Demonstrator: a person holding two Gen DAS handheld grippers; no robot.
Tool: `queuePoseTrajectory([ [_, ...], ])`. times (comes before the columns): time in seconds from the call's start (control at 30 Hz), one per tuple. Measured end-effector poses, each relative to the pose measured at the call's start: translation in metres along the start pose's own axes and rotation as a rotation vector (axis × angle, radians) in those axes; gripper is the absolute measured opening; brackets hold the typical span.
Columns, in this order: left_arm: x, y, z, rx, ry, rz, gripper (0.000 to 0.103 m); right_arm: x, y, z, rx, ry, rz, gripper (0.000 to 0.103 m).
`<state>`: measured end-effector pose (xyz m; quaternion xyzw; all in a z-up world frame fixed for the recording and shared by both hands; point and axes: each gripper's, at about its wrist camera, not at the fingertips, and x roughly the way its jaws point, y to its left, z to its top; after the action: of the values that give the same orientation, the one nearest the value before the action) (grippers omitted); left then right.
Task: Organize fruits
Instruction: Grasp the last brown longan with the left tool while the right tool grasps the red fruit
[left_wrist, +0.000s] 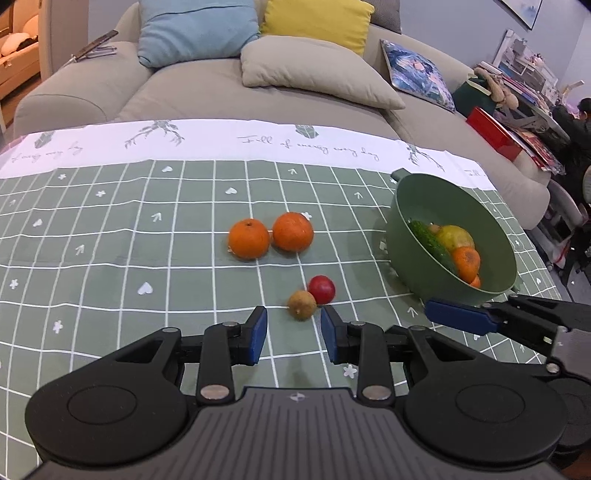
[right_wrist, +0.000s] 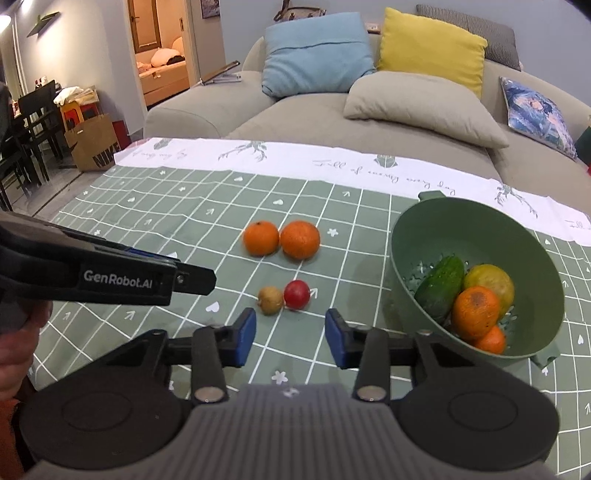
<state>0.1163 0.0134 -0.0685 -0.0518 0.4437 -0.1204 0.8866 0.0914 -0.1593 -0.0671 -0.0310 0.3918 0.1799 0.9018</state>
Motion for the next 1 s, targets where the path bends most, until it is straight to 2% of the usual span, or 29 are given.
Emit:
queuePoseTrajectory([
  [0.1, 0.007, -0.002, 0.000, 0.003, 0.009, -0.008, 0.036, 0.007, -0.003, 0.000, -0.007, 0.011, -0.003, 0.031],
  [0.63, 0.065, -0.005, 0.006, 0.020, 0.131, -0.015, 0.036, 0.056, -0.011, -0.006, -0.054, 0.087, -0.014, 0.030],
  [1.0, 0.095, -0.004, 0.011, 0.024, 0.176, -0.002, 0.036, 0.073, -0.019, -0.005, -0.066, 0.092, -0.008, 0.030],
])
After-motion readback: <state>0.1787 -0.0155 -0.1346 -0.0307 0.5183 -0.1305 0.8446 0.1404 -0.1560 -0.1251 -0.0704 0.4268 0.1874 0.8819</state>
